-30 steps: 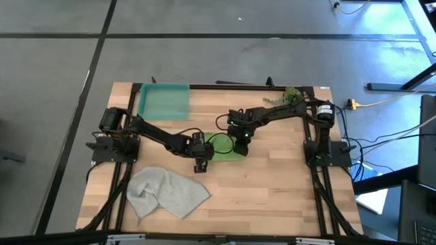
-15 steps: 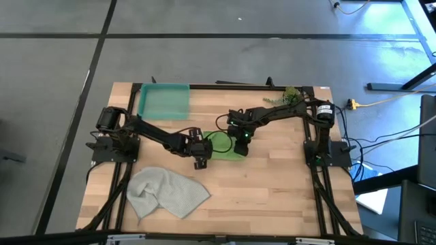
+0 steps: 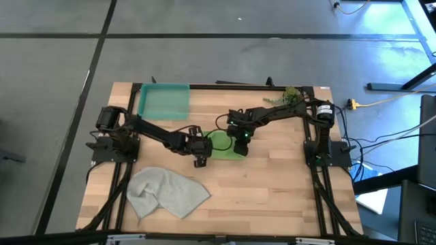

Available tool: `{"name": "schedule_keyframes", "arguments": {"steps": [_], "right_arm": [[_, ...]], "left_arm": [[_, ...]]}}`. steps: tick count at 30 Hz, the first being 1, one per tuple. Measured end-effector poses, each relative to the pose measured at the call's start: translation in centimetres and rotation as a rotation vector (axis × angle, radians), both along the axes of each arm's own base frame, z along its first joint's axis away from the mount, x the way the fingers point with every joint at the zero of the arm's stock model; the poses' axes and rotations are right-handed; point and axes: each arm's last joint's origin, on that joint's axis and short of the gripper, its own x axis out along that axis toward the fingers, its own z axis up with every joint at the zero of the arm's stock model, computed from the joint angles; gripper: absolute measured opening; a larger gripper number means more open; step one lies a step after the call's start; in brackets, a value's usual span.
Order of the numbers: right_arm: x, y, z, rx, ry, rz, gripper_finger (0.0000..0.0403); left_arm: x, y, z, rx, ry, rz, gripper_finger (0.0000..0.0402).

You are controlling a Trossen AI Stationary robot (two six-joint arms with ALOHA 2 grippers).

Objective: Roll microfiber towels into tight, uniform cylinder then place into a basket
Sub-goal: Roll the green towel

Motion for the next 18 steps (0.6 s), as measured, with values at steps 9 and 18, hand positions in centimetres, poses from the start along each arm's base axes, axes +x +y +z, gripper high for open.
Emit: {"name": "schedule_keyframes", "arguments": {"steps": [9,18], "right_arm": [[0.0,0.0,0.0,0.000,0.002,-0.002,0.0005],[0.0,0.0,0.0,0.002,0.001,-0.001,0.0005]], "left_arm": [[-0.4,0.0,3.1,-0.005,-0.117,0.003,0.0087],[0.6,-2.0,0.5,-0.062,-0.209,-0.102,0.0087]]}}
